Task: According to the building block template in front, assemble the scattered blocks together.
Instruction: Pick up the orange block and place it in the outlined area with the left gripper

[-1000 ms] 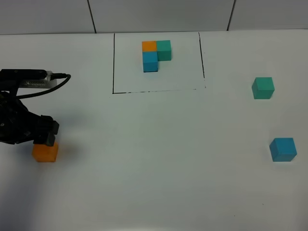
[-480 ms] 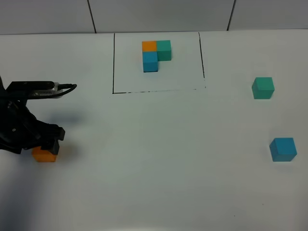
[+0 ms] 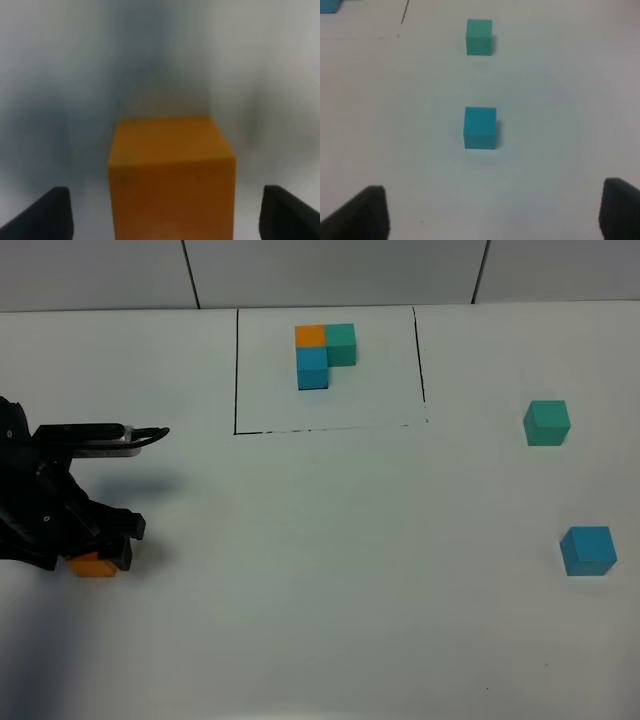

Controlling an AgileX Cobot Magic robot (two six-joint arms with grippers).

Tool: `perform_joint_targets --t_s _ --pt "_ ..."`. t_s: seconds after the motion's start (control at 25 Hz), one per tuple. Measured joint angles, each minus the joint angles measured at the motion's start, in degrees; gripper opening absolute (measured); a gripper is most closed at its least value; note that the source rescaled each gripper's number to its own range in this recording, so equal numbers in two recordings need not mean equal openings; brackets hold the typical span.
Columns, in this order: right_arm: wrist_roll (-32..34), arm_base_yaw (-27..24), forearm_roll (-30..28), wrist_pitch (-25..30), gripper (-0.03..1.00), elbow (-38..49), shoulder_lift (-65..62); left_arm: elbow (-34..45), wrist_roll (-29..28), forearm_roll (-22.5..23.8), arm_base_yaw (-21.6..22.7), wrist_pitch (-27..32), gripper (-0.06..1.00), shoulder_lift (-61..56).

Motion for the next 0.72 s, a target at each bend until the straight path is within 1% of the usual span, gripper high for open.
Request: perform_joint_targets --t_s 0.04,0.12,0.16,0.2,0.28,0.32,0.36,0.4,0.48,0.56,0.64,0.72 --pt "0.0 0.0 0.0 0.0 0.72 0.0 0.0 0.0 0.0 0.0 0.0 0.0 0.68 0.2" --pt "0.0 0.0 0.0 0.0 0.72 0.0 0.0 0.0 0.0 0.0 0.0 -0.1 0.65 0.4" --pt "0.0 0.0 0.0 0.0 0.72 0.0 0.0 0.0 0.0 0.0 0.0 -0.1 0.6 0.5" --pt "0.0 0.0 0.0 0.0 0.72 0.0 0.0 0.0 -0.2 0.0 0.0 -0.2 0.54 0.5" --pt "0.0 0.0 0.0 0.0 0.72 0.0 0.0 0.0 -0.2 0.0 0.0 -0.2 0.35 0.6" --pt "-0.1 0.0 0.0 0.0 0.72 0.0 0.0 0.0 -0.4 0.0 0.0 -0.1 0.21 0.6" --pt "-0.1 0.0 0.0 0.0 0.72 0.0 0.0 0.0 -0.7 0.0 0.0 0.1 0.04 0.6" --pt "-0.1 0.0 0.0 0.0 0.72 0.0 0.0 0.0 -1.0 0.0 0.0 0.3 0.0 0.6" --pt "-0.1 0.0 0.0 0.0 0.72 0.0 0.0 -0.1 -1.2 0.0 0.0 1.4 0.0 0.6" --pt "-0.1 0.0 0.0 0.0 0.72 0.0 0.0 -1.5 -0.4 0.1 0.0 3.7 0.0 0.6" --pt "-0.1 0.0 0.0 0.0 0.72 0.0 0.0 -3.7 1.7 0.1 -0.3 7.0 0.0 0.6" --pt "-0.1 0.0 0.0 0.0 0.72 0.0 0.0 -6.4 5.1 0.1 -1.2 9.7 0.0 0.6"
